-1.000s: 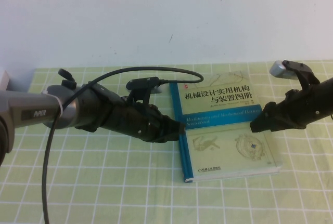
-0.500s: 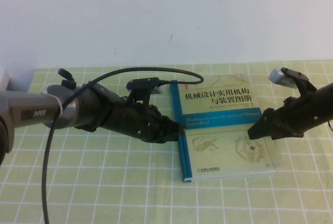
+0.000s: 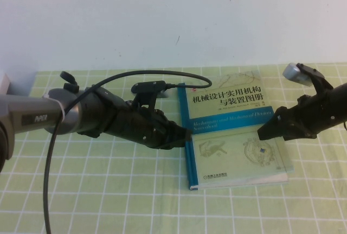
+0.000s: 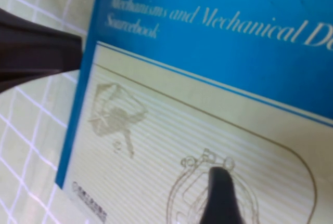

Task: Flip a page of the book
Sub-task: Open the closed book

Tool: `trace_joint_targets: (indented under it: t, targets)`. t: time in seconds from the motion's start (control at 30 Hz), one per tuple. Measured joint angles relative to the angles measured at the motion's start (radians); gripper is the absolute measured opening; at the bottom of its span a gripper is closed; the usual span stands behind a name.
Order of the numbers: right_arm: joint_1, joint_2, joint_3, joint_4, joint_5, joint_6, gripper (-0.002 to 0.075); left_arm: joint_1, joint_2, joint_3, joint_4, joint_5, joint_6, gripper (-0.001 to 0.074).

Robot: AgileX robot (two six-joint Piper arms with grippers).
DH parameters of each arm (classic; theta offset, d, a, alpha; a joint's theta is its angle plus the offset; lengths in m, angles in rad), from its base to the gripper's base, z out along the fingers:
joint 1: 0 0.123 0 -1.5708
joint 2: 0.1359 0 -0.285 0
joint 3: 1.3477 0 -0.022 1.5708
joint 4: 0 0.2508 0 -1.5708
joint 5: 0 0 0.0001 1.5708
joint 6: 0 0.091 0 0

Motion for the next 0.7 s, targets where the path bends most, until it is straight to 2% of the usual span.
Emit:
trace_joint_targets:
  t: [0.7]
  targets:
    - [0.002,-0.045,-0.012,0.050,0.070,-0.002,0.0461,0.000,0.000,0.000,0.000,0.000,0.002,-0.0004]
